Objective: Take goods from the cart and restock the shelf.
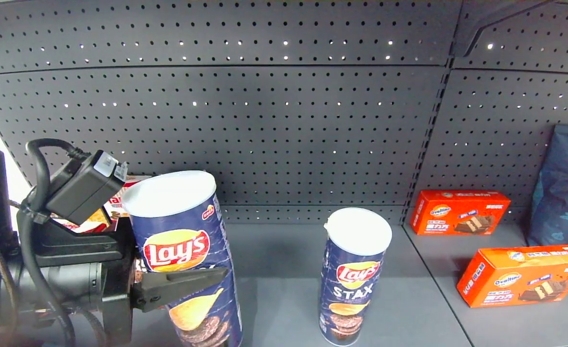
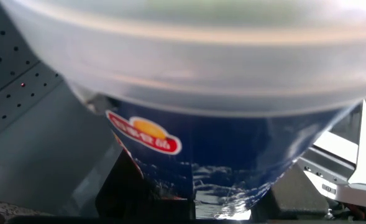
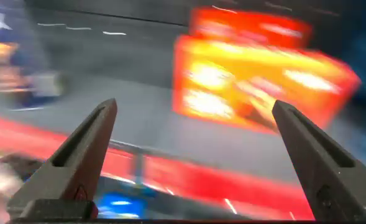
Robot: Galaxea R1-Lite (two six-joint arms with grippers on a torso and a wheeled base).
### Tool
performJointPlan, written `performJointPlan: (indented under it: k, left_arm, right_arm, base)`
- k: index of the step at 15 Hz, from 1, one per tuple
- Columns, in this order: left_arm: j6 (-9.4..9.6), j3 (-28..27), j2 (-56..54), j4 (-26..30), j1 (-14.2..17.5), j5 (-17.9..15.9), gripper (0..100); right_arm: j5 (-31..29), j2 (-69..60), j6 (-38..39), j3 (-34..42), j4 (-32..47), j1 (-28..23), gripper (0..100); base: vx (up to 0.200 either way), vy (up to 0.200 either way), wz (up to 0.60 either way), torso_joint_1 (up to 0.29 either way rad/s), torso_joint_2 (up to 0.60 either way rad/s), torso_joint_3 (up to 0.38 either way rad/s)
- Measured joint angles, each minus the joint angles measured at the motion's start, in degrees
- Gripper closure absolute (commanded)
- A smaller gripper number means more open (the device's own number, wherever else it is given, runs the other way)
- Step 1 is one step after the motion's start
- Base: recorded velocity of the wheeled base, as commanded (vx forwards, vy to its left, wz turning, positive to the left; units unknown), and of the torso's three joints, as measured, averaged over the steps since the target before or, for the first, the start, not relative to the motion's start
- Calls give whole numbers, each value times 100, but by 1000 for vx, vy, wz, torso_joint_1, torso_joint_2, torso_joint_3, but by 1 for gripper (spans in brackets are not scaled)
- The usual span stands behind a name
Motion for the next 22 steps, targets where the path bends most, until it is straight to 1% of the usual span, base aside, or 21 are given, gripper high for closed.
performJointPlan:
  k: [1,2,3,4,5,6,9,12,13,14,15,16,19,22]
  left_arm:
    - [0,-9,0,-2,-2,0,100]
    - [0,-11,-2,-7,0,0,100]
    - [0,-11,-2,-7,0,-6,100]
    - [2,-9,-2,-7,6,-6,100]
    - [2,-9,-2,-18,9,-9,100]
    - [2,2,-2,-16,13,-15,100]
    - [0,13,-2,-9,33,-11,100]
    - [-7,-48,6,-13,48,0,100]
    - [-7,-94,15,-11,50,78,100]
    - [-7,-157,48,-16,48,249,100]
    - [-2,-276,105,-13,41,412,100]
    - [-2,-405,163,-16,26,484,100]
    - [-2,-1018,463,-24,-17,495,100]
    - [4,-1624,952,-60,-149,475,100]
  right_arm:
    - [-445,-286,52,0,572,-11,0]
    - [-519,-477,101,0,719,-20,0]
    - [-402,-612,129,0,673,-30,0]
    - [-148,-695,138,0,669,-30,0]
    - [421,-757,134,0,703,-30,0]
    - [653,-796,123,0,974,-34,0]
    - [484,-853,301,0,1024,-39,0]
    - [479,-870,308,0,1024,-34,0]
    - [478,-873,311,0,1022,-34,0]
    - [479,-873,306,0,1024,-34,0]
    - [479,-873,308,0,1024,-34,0]
    - [479,-873,308,0,1024,-34,0]
    - [482,-873,311,0,1024,-34,0]
    - [482,-873,308,0,1024,-32,0]
  base:
    - [0,0,0,0,0,0]
    - [0,0,0,0,0,0]
    - [0,0,0,0,0,0]
    - [0,0,0,0,0,0]
    - [0,0,0,0,0,0]
    - [0,0,0,0,0,0]
    - [0,0,0,0,0,0]
    - [0,0,0,0,0,0]
    - [0,0,0,0,0,0]
    - [0,0,0,0,0,0]
    - [0,0,0,0,0,0]
    - [0,0,0,0,0,0]
    - [0,0,0,0,0,0]
    - [0,0,0,0,0,0]
